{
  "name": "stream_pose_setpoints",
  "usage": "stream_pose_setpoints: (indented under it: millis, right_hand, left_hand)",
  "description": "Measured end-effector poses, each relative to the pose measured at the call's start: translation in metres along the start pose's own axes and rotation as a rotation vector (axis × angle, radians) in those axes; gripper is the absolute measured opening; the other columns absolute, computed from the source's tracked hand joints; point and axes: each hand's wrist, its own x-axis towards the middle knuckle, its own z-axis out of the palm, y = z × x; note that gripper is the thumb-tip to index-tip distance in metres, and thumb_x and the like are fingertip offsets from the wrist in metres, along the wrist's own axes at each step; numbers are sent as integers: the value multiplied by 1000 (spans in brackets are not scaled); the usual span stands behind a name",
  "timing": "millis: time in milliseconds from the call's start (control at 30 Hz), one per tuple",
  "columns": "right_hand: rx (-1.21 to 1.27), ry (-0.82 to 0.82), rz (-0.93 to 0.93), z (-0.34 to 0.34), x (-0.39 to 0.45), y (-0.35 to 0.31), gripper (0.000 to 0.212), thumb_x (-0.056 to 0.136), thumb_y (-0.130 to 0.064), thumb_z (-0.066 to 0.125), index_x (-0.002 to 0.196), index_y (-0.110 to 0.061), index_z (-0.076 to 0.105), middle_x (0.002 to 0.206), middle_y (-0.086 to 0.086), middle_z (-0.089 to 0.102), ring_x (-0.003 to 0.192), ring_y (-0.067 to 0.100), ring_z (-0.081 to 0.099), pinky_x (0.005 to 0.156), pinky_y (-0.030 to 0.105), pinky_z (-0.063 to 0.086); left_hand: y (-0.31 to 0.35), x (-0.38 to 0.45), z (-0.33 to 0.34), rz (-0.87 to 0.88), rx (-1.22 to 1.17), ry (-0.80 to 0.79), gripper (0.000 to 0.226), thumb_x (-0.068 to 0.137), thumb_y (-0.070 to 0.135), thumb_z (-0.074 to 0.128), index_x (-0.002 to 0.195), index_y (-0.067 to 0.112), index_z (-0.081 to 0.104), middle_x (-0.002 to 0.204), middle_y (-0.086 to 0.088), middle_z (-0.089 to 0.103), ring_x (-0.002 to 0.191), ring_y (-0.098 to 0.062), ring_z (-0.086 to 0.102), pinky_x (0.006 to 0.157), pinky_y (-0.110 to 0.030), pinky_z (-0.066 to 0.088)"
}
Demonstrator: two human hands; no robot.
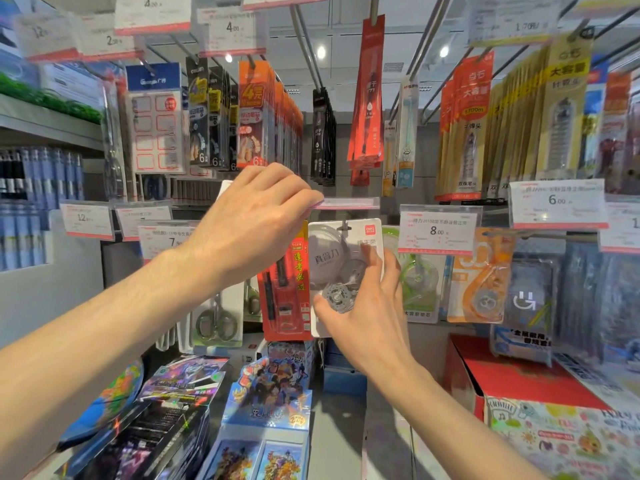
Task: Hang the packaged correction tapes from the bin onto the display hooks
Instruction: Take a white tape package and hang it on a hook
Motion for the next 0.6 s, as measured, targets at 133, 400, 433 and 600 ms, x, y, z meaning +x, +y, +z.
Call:
stream_pose_setpoints:
  millis: [133,400,433,600]
  right_hand:
    - [-44,-20,39,6,5,1,82,83,-55,61,144,-10,32,161,0,-8,146,29,14,111,41,32]
    - [-53,-41,109,22,16,3,45,84,-46,62,110,-9,60,160,0,-12,149,31,6,109,47,40]
    - [-33,-35,108,24,18,4,51,84,-43,63,122,-10,52,159,0,-12,149,32,6,108,48,40]
    - [41,44,79,34,25,10,98,76,-38,69,149,-34,3,159,4,-5,145,37,13,101,55,46]
  left_hand:
    - [1,0,1,-3,-3,6,26,104,14,52,126,7,64,116,-8,71,108,-33,62,88,-46,46]
    - [1,-1,3,-11,0,28,24,104,14,54,124,7,65,115,-7,71,105,-33,61,86,-44,44]
    - [1,-1,3,-11,-1,25,24,103,14,54,124,7,65,115,-8,71,106,-33,61,86,-44,44]
    - [1,-2,4,-17,-9,16,25,103,14,54,126,8,64,117,-8,71,108,-33,60,87,-44,44]
